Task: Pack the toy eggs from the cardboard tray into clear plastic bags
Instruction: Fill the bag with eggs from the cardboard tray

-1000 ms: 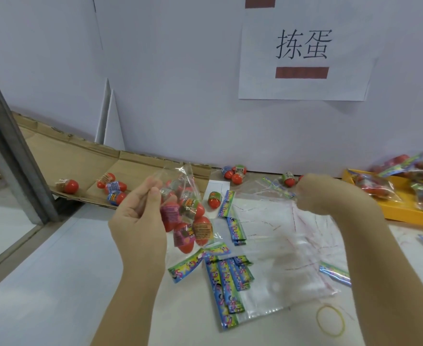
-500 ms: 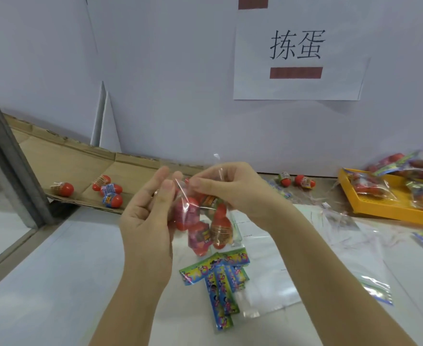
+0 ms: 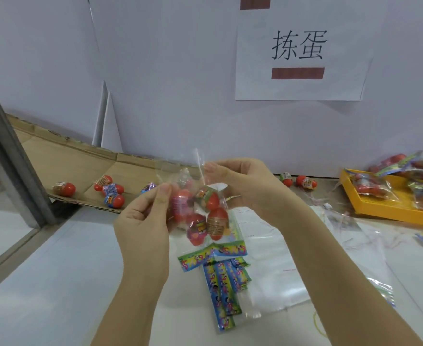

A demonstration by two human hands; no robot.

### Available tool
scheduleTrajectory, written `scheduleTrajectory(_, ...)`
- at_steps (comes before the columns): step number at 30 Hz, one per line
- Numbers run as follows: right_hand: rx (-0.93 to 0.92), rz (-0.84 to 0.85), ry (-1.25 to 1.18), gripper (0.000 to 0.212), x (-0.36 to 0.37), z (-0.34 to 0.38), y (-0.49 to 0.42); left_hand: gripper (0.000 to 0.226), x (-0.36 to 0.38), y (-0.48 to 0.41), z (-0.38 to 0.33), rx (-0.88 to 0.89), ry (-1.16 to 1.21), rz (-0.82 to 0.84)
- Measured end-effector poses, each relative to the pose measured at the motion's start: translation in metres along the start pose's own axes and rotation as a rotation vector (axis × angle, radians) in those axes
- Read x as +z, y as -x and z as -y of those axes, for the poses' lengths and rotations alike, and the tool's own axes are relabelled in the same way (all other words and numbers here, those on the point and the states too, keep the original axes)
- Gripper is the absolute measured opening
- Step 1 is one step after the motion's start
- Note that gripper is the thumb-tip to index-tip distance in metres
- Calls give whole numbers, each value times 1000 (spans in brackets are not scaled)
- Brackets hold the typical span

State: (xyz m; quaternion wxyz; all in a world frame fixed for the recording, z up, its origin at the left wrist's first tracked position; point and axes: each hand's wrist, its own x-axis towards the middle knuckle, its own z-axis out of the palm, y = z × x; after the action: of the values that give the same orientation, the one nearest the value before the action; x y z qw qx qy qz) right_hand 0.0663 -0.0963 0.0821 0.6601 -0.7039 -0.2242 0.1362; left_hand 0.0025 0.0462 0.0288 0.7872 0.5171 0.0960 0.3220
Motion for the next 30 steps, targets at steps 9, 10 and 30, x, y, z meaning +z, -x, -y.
scheduleTrajectory(9, 32, -25, 36, 18, -9, -3, -2, 24, 1, 1, 2, 102, -111, -1)
scheduleTrajectory(10, 42, -1, 46, 30, -9, -2, -1, 23, 0, 1, 2, 106, -118, -3)
scheduleTrajectory(30, -25, -178, -33, 4, -6, -8, -6, 15, 0, 0, -7, -153, 102, 92)
